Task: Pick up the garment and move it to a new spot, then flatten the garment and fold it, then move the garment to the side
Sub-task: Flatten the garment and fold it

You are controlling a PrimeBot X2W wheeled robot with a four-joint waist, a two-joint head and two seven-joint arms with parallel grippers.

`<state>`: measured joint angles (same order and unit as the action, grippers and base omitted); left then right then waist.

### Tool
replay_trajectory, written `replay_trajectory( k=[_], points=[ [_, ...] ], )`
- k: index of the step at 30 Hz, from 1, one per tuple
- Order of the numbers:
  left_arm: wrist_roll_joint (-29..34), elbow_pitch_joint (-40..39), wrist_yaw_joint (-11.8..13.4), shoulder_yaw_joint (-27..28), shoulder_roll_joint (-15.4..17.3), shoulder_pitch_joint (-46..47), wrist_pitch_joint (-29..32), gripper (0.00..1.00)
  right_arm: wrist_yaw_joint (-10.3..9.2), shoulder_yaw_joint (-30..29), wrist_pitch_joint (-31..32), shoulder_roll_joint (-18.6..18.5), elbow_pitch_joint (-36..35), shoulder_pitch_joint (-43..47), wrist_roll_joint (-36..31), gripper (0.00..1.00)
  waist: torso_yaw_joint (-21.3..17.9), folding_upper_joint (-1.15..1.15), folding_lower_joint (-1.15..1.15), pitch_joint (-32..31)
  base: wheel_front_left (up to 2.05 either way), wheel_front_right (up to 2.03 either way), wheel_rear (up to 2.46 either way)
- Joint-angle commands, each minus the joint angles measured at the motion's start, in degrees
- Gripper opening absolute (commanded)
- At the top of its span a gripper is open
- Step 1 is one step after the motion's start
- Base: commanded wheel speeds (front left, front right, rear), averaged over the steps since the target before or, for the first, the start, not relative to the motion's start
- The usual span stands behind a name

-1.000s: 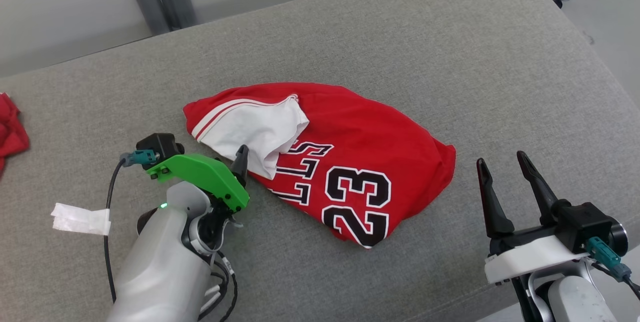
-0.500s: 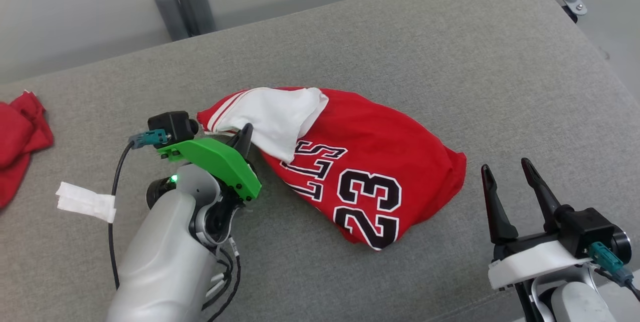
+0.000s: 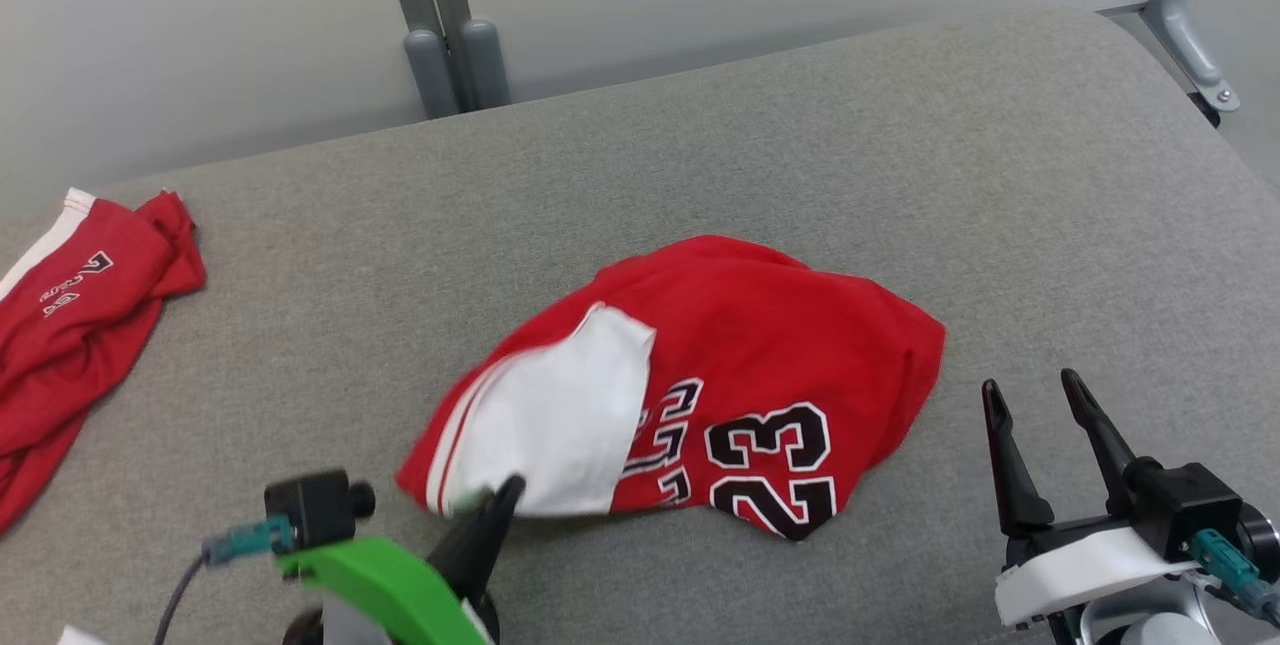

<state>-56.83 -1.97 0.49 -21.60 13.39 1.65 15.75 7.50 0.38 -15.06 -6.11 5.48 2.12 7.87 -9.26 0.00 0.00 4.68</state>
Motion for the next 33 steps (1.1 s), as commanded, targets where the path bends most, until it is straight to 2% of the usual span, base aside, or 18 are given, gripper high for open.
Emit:
replay_trajectory(
  k=[1,5,7,8,9,10,13,16,21,25,33],
  points=[
    [0.1,-1.1,0.6,0.5,1.6,-4.0,-0.1,0.00,-0.02,-0.1,-0.2,0.0,0.0,0.8,0.2,1.00,1.2,0.00,0.00,-0.5,0.00,0.00,0.00],
    [-2.8,-0.2,0.2,1.1,2.2,-12.3,-0.9,0.00,-0.02,-0.3,-0.2,-0.1,0.3,1.5,0.3,1.00,2.9,0.00,0.00,-0.7,0.00,0.00,0.00],
    [-3.8,1.5,-0.1,1.2,1.4,-13.9,-1.3,0.00,-0.02,-0.3,-0.2,-0.3,0.5,1.6,0.3,1.00,3.7,0.00,0.00,-0.8,0.00,0.00,0.00],
    [-3.7,2.4,0.1,1.4,1.3,-14.4,-1.8,0.04,-0.02,-0.2,-0.2,-0.4,0.6,1.5,0.2,1.00,3.9,0.00,0.00,-0.9,0.00,0.00,0.00],
    [-2.7,3.5,0.5,1.6,1.5,-14.5,-2.8,0.71,-0.02,0.0,-0.2,-0.4,0.7,1.4,0.1,1.00,4.1,0.00,0.00,-1.1,0.00,0.00,0.00],
    [-2.0,4.4,0.8,1.4,1.6,-14.7,-3.2,1.00,-0.02,0.0,-0.2,-0.5,0.7,1.2,0.0,1.00,4.2,0.00,0.00,-1.3,0.00,0.00,0.00],
    [0.0,5.7,1.7,0.9,2.5,-15.2,-4.2,1.00,-0.02,0.6,-0.2,-0.9,0.8,0.9,-0.2,1.00,4.3,0.00,0.00,-1.9,0.00,0.00,0.00],
    [4.5,4.8,4.0,0.9,6.2,-15.5,-4.6,1.00,-0.02,1.0,-0.2,-1.3,0.8,1.0,-0.1,1.00,3.8,0.00,0.00,-2.7,0.00,0.00,0.00],
    [8.6,-2.1,7.1,1.7,9.0,-11.8,-4.2,1.00,-0.02,1.2,-0.2,-1.7,0.3,1.8,-0.2,1.00,2.9,0.00,0.00,-3.2,0.00,0.00,0.00],
    [10.4,-4.7,7.7,-0.7,8.3,-5.8,-0.7,1.00,-0.02,1.8,-0.2,-1.6,0.1,0.8,-0.2,1.00,1.3,0.00,0.00,-2.3,0.00,0.00,0.00],
    [16.2,0.8,7.8,-7.6,7.2,5.1,6.6,1.00,-0.02,1.7,-0.2,-1.0,0.2,-0.6,0.3,1.00,-2.6,0.00,0.00,-0.2,0.00,0.00,0.00]
  ],
)
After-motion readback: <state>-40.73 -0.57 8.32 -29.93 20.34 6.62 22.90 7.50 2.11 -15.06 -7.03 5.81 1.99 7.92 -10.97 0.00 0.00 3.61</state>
